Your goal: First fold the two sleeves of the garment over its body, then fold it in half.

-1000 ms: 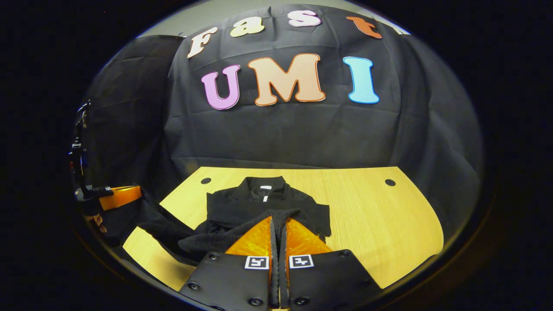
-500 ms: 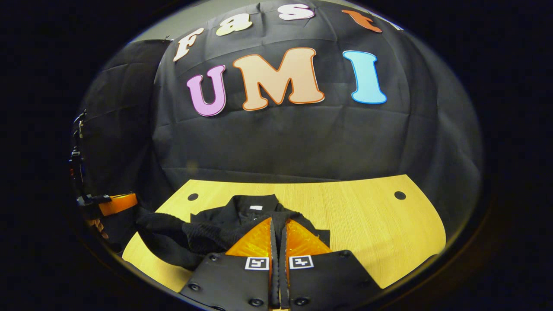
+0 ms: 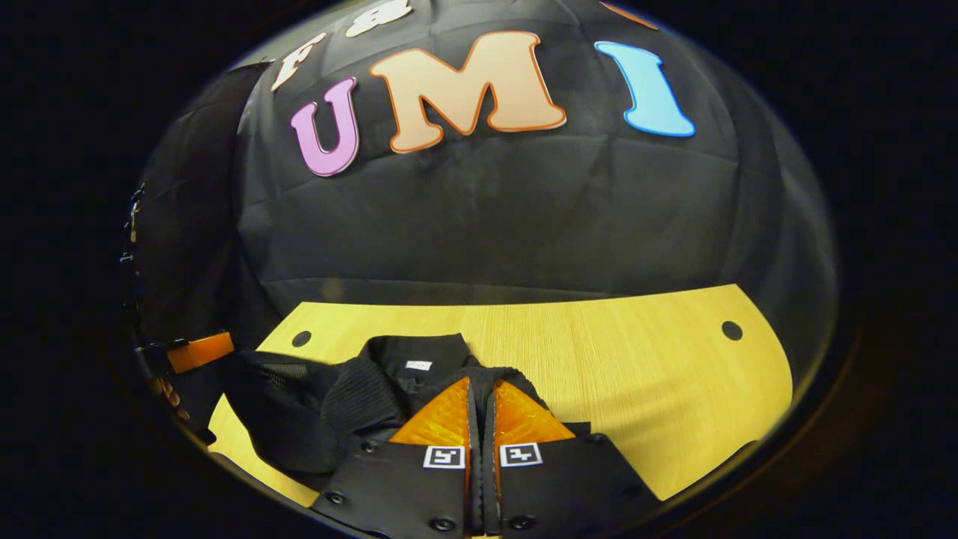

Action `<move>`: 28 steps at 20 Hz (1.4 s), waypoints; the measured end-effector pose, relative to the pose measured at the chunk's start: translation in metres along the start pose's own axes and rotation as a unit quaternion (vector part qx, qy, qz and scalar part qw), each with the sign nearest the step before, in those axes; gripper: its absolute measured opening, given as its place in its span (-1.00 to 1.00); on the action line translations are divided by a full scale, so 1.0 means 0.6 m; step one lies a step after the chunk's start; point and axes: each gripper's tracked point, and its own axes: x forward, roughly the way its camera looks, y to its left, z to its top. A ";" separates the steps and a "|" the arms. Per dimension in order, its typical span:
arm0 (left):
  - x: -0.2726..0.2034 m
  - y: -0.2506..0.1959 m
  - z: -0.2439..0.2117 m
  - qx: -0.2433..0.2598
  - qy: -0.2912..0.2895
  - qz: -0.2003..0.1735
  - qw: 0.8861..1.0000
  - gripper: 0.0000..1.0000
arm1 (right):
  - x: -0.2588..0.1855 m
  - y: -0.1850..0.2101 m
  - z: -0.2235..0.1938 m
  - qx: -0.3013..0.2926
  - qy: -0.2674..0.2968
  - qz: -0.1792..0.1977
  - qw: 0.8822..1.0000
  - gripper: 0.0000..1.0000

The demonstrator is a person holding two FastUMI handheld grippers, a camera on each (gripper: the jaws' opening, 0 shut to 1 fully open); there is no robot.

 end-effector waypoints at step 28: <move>0.004 -0.033 -0.008 -0.020 0.025 -0.020 0.999 0.67 | 0.022 -0.014 0.002 0.025 0.004 0.039 0.999 0.25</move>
